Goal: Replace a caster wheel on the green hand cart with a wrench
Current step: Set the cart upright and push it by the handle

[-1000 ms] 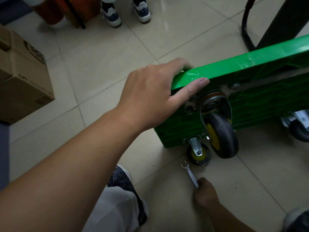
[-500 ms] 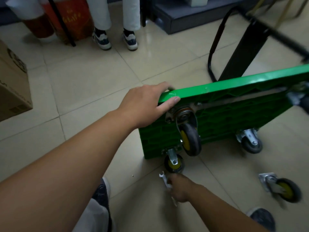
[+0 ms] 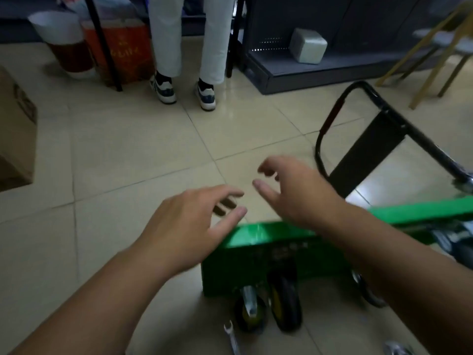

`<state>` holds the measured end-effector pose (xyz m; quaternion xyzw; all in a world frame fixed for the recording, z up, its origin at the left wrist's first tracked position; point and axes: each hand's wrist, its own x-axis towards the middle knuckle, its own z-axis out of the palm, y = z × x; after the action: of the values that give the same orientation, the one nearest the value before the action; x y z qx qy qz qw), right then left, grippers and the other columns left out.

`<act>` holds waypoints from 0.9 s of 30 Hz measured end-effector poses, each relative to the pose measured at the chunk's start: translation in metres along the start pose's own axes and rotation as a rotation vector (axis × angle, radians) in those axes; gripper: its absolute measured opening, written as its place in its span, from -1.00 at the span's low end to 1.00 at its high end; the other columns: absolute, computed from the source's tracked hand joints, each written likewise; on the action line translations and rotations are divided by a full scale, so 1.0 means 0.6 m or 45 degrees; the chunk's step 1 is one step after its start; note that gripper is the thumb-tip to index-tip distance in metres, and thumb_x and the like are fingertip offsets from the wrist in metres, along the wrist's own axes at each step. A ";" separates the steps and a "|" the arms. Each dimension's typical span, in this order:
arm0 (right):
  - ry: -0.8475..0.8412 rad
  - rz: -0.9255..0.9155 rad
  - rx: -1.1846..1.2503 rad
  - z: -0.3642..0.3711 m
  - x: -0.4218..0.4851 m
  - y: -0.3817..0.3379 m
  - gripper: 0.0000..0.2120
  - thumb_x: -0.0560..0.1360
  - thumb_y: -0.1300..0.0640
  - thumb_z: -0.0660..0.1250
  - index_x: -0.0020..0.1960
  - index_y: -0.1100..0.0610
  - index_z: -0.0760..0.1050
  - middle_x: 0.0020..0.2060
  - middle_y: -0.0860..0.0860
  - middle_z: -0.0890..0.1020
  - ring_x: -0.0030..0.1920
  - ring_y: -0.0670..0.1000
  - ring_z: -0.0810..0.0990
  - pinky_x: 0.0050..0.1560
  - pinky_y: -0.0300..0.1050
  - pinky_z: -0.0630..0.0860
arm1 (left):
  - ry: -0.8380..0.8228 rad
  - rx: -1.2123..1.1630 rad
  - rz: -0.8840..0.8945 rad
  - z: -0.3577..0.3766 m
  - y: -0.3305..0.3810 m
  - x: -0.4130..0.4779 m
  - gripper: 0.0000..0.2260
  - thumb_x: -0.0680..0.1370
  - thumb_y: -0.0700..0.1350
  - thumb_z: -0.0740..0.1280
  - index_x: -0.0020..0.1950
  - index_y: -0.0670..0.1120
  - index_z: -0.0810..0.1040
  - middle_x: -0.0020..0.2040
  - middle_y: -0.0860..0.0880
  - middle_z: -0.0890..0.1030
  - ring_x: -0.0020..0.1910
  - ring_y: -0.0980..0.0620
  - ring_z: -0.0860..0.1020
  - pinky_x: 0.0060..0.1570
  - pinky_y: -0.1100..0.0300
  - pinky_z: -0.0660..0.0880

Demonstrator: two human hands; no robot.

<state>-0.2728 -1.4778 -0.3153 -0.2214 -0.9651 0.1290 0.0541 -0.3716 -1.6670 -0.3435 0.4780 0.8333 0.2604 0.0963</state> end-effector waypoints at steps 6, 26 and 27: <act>-0.245 0.062 -0.187 -0.007 0.105 0.039 -0.62 0.61 -0.16 0.19 0.35 -0.02 0.41 0.22 -0.05 0.53 0.16 0.02 0.52 0.19 -0.02 0.47 | 0.008 -0.379 -0.354 0.014 -0.089 0.065 -0.74 0.53 0.31 0.29 0.21 0.42 0.53 0.07 0.44 0.60 0.01 0.38 0.60 -0.01 0.21 0.59; 0.016 0.736 0.231 -0.594 0.195 -0.233 -0.75 0.56 -0.04 0.34 0.20 0.00 0.52 0.03 -0.11 0.56 0.12 -0.04 0.57 0.07 -0.05 0.53 | -0.284 0.052 0.153 -0.687 0.103 0.311 -0.61 0.50 0.21 0.21 0.28 0.18 0.57 0.07 0.23 0.64 0.09 0.13 0.61 0.14 0.16 0.47; 0.056 0.765 0.257 -0.602 0.215 -0.232 -0.77 0.57 -0.04 0.33 0.19 0.00 0.51 0.01 -0.13 0.54 0.12 -0.05 0.56 0.07 -0.07 0.52 | -0.280 0.092 0.208 -0.696 0.108 0.342 -0.59 0.51 0.21 0.19 0.30 0.17 0.57 0.10 0.22 0.64 0.12 0.12 0.60 0.17 0.17 0.43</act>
<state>-0.3875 -1.4603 0.0757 -0.4928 -0.8374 0.2297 0.0560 -0.6019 -1.6094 0.0622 0.5730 0.7850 0.1831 0.1482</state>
